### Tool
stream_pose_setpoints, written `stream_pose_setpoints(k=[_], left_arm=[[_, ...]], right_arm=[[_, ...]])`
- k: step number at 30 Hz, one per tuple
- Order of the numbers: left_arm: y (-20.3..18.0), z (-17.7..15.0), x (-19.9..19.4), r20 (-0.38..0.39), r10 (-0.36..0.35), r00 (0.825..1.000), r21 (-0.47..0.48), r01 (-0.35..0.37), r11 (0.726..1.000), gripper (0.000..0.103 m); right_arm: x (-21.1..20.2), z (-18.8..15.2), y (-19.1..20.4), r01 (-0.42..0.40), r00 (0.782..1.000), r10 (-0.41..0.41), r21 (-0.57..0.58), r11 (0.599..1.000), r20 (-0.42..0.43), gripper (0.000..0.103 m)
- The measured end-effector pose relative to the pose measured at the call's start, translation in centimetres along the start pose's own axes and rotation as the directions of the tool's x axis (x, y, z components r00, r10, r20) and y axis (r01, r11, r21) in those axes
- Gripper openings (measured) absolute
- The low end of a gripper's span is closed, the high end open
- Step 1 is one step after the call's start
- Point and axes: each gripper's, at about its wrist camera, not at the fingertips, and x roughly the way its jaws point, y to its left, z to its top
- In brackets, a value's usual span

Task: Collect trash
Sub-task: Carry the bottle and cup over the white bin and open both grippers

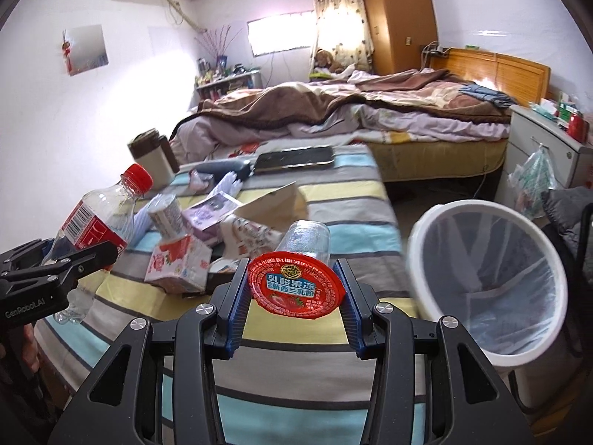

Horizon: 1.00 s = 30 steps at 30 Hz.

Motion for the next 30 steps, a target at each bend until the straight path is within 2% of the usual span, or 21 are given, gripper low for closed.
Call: stream_pose_setpoints(k=[7, 14, 18, 23, 30], left_arm=[[-4.9, 1.0, 0.2, 0.020, -0.068, 0.997, 0.045, 0.067, 0.997, 0.065], [-10.2, 2.1, 1.7, 0.007, -0.165, 0.986, 0.091, 0.163, 0.982, 0.065], [-13.3, 2.8, 3.0, -0.012, -0.246, 0.969, 0.102, 0.246, 0.964, 0.065], [-17.1, 3.0, 4.6, -0.042, -0.301, 0.953, 0.144, 0.304, 0.942, 0.065], [-21.4, 3.0, 8.0, -0.136, -0.384, 0.913, 0.148, 0.402, 0.904, 0.065]], right_arm=[[-1.8, 0.4, -2.9, 0.047, 0.998, -0.048, 0.026, 0.999, 0.043, 0.046], [-2.8, 0.5, -7.0, 0.120, 0.990, -0.125, 0.077, 0.990, 0.064, 0.046], [-2.9, 0.4, -9.3, 0.167, 0.983, -0.173, 0.103, 0.981, 0.057, 0.046], [-2.5, 0.0, -12.5, 0.226, 0.972, -0.231, 0.134, 0.965, 0.028, 0.046], [-1.4, -0.7, -15.6, 0.285, 0.959, -0.282, 0.144, 0.948, -0.040, 0.046]])
